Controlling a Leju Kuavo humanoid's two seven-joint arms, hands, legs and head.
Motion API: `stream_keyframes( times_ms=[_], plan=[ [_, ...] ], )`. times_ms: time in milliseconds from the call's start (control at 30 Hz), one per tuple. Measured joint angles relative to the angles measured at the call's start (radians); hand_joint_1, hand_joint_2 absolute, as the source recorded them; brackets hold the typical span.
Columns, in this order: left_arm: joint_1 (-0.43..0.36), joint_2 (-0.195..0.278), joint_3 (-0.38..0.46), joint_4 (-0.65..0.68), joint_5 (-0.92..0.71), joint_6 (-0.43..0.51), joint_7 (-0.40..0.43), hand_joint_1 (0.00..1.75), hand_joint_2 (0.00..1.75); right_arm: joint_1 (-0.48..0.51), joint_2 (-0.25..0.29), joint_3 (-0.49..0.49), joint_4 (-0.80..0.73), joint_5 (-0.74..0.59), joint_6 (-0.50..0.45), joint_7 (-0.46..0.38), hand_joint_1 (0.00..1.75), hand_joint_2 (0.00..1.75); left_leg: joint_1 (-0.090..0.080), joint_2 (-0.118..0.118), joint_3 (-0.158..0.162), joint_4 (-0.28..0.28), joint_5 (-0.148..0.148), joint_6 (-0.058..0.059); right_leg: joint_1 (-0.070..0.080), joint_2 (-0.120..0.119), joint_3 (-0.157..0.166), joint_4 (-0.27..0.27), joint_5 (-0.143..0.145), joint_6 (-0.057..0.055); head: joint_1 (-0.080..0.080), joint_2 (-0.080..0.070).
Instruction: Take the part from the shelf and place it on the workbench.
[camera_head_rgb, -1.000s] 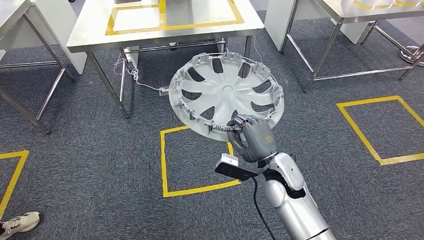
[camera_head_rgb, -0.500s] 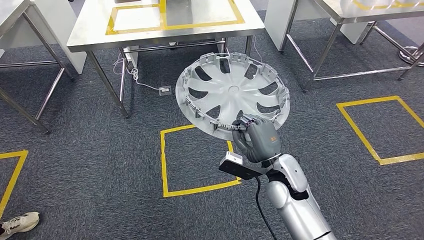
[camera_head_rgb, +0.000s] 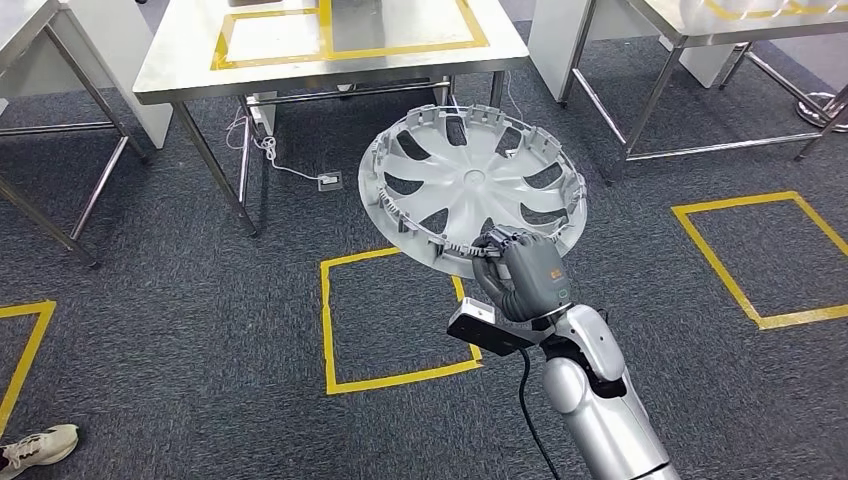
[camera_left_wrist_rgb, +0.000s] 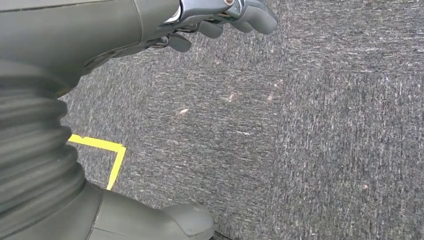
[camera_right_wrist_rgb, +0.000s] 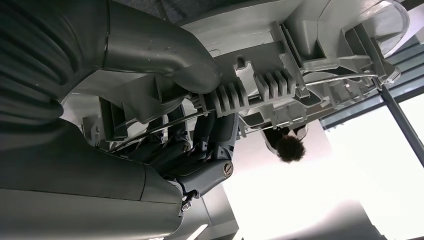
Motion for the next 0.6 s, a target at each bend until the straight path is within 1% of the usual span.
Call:
stream_keyframes(
  times_ms=[600],
  plan=[
    [0.000, -0.002, 0.000, 0.000, 0.004, 0.000, -0.007, 0.00, 1.75, -0.023, -0.004, 0.000, 0.038, -0.004, 0.000, -0.014, 1.75, 1.75, 0.000, 0.000, 0.000, 0.000, 0.000, 0.000, 0.000, 0.000, 0.000, 0.000, 0.000, 0.000, 0.000, 0.000]
  ],
)
